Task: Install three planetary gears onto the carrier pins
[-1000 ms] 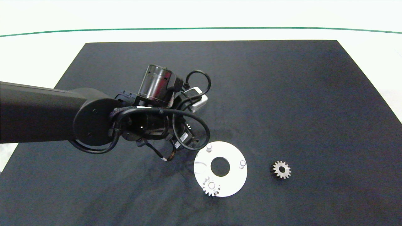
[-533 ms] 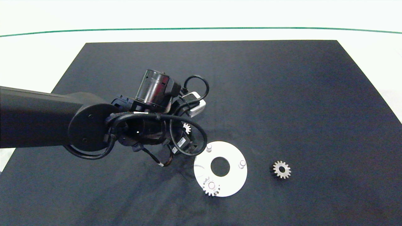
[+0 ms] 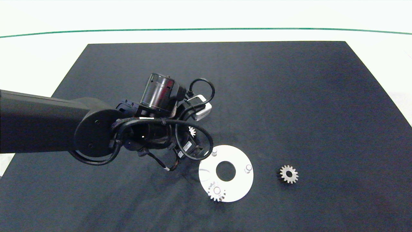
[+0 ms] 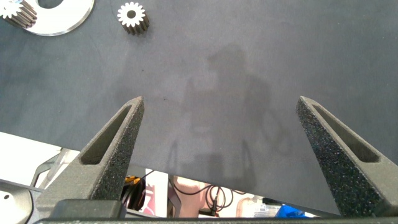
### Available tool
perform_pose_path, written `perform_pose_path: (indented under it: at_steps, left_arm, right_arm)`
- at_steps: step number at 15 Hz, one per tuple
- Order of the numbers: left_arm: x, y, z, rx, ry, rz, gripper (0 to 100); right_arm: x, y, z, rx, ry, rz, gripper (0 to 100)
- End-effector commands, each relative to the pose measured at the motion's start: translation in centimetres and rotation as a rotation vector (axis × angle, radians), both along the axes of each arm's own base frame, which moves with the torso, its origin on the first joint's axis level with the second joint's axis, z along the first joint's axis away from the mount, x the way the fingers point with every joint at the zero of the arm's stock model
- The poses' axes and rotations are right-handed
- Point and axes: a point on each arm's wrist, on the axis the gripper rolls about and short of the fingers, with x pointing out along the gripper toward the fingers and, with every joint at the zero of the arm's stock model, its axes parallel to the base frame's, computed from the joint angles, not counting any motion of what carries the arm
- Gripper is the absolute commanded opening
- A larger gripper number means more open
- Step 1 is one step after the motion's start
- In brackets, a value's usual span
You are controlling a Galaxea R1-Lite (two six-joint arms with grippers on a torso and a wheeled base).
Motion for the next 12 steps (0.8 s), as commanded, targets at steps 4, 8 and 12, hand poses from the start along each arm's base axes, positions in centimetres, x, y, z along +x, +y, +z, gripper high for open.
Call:
perform_pose_path:
  at_steps: [4, 8, 12]
  left_arm:
    - [0.17, -0.17, -0.37, 0.006, 0.003, -0.002, 83]
    - [0.51, 0.30, -0.37, 0.007, 0.002, 0.014, 75]
    - [0.74, 0.07, -0.86, 0.015, 0.013, 0.010, 66]
  right_arm:
    - [-0.07, -0.02, -0.04, -0.001, -0.001, -0.001, 100]
    - [-0.09, -0.02, -0.05, -0.001, -0.002, -0.001, 100]
    - [-0.07, -0.02, -0.04, -0.003, -0.001, 0.000, 100]
